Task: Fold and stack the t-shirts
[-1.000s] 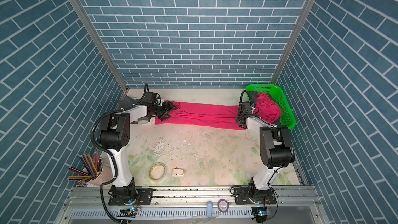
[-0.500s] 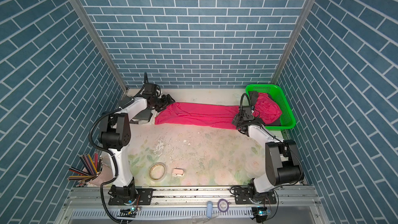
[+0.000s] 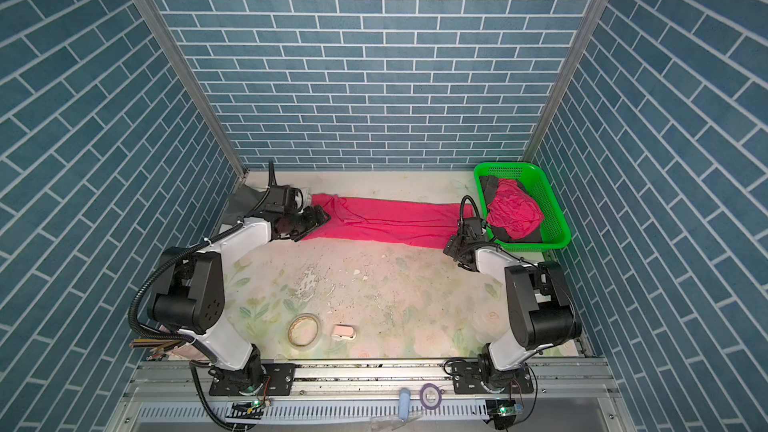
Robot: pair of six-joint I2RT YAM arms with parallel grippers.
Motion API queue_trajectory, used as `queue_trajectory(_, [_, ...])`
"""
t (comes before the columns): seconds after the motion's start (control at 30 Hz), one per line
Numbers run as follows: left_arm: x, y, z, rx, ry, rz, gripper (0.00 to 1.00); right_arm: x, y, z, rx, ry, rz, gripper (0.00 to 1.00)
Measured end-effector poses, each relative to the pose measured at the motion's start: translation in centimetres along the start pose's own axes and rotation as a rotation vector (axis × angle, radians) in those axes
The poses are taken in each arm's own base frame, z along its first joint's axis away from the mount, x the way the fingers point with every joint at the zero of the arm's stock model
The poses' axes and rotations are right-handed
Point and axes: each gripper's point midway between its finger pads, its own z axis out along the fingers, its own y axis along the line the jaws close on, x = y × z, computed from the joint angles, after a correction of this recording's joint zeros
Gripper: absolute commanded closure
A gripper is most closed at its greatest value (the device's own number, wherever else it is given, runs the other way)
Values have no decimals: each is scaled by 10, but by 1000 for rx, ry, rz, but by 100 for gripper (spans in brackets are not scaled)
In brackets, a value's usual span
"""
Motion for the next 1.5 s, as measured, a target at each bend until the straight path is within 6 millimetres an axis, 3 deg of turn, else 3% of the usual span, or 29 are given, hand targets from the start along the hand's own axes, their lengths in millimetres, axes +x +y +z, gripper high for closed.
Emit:
queue_trajectory(0.23, [27,42,4,35,36,-248,14,-18,12,12,-28,-47,58,36])
queue_trajectory(0.4, [25,47,11,83,25,-347,15,-17,10,14,-28,-53,111,70])
queue_trajectory(0.47, [19,45,16,101,10,-357,20,-15,8,15,-22,-51,121,86])
queue_trajectory(0.53, [11,43,21,113,-10,-359,23,-13,7,16,-22,-49,126,95])
queue_trajectory(0.57, [6,43,23,117,-21,-359,30,-12,6,16,-23,-50,128,99])
queue_trajectory(0.77, [-10,45,46,120,-45,-359,83,-3,2,10,-44,-57,128,100])
queue_trajectory(0.87, [-16,40,53,134,-45,-341,100,7,-1,1,-52,-49,119,100])
queue_trajectory(1.1, [-44,1,72,196,-54,-254,100,38,3,-35,-112,-45,67,100])
queue_trajectory(1.2, [-71,-26,89,220,-78,-186,100,71,9,-45,-147,-4,41,100])
queue_trajectory(1.3, [-93,-50,104,245,-107,-136,100,116,20,-50,-172,77,-7,100])
queue_trajectory(1.4, [-110,-69,122,252,-122,-95,100,151,48,-62,-230,130,-56,100])
queue_trajectory(1.5, [-127,-87,147,264,-132,-48,100,186,78,-76,-269,198,-136,90])
